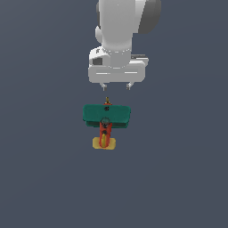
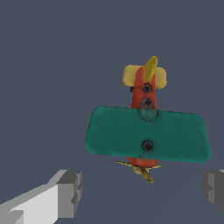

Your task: Pick up the object and move it to a goal position.

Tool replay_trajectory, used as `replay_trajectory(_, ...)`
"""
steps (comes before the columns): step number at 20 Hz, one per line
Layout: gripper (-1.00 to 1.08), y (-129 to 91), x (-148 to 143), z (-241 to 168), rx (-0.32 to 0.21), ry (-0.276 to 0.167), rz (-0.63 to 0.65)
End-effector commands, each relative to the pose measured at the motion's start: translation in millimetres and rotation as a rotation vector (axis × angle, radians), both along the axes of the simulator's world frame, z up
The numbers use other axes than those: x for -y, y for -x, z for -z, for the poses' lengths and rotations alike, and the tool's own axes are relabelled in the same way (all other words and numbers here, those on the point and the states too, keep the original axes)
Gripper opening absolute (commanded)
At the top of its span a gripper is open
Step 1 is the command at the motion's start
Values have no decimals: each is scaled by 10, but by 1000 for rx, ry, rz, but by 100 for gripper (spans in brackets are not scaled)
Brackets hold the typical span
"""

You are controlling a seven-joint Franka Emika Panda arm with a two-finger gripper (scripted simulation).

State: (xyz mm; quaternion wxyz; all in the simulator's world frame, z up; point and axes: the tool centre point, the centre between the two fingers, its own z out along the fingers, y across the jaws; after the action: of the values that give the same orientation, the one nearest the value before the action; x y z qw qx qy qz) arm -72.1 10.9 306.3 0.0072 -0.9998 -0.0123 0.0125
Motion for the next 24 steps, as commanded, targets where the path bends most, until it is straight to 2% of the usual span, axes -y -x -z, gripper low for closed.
replay_trajectory(1, 28, 0, 0, 0, 0, 0, 0)
replay_trajectory(9, 28, -33, 127, -71, 13, 2, 31)
replay_trajectory(24, 28, -143, 95, -96, 21, -30, 67)
